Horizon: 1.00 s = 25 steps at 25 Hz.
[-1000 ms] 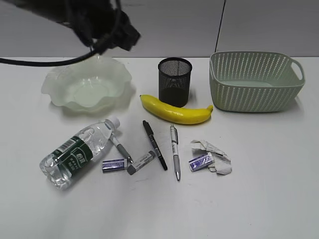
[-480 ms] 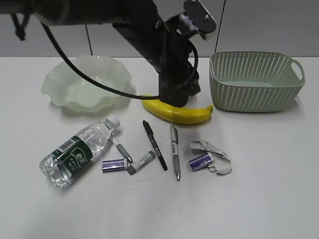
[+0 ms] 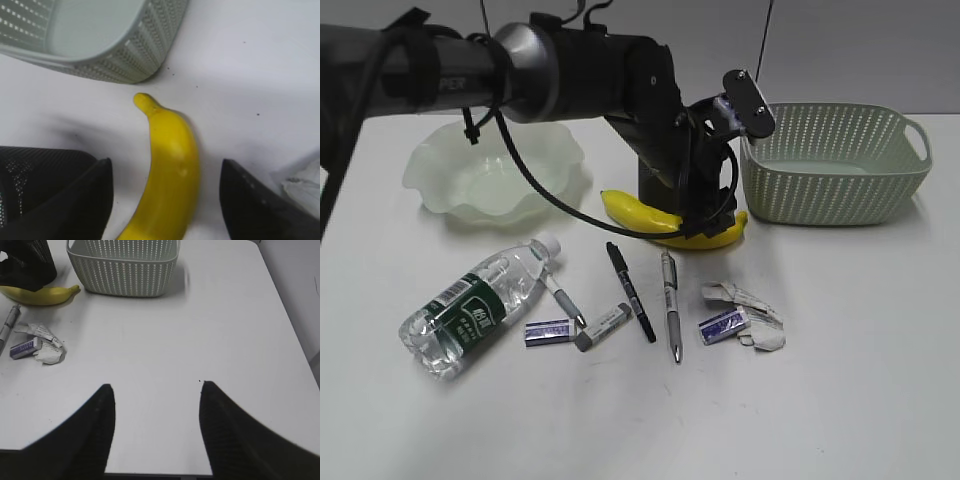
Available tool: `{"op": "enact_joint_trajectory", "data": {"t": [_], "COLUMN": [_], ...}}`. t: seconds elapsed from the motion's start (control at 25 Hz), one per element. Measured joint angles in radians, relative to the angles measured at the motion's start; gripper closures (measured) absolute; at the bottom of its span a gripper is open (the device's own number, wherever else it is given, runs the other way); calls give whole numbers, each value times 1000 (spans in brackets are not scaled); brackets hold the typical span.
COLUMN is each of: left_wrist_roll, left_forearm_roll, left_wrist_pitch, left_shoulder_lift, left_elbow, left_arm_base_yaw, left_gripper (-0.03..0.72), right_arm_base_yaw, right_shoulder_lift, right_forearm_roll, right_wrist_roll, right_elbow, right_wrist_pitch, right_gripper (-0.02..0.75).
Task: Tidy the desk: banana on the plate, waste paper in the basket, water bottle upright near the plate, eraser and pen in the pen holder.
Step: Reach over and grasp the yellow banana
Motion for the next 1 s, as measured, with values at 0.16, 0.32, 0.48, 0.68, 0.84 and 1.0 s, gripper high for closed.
{"op": "enact_joint_trajectory", "data": {"t": [0.16,0.32,0.48,0.68,0.84,1.0], "left_wrist_roll": [0,0,4,1,0,0], "left_forearm_roll": [0,0,3,-7,-13,-16], "left_wrist_pitch": [-16,-37,-53,-57,-48,-59], "left_shoulder_lift": [46,78,104,140,148,152], "left_elbow": [-23,-31,-36,-37,-46,-47], "left_arm_base_yaw": [0,0,0,7,13,13], "left_gripper": [187,187,187,187,199,313], "right_arm_base_yaw": [0,0,0,0,0,0], "right_shoulder_lift": [0,0,0,0,0,0], "right_forearm_roll": [0,0,0,0,0,0], "right_wrist_roll": [0,0,0,0,0,0], "right_elbow": [0,0,0,0,0,0], "right_wrist_pitch": [0,0,0,0,0,0], "right_gripper": [302,302,302,302,302,302]}}
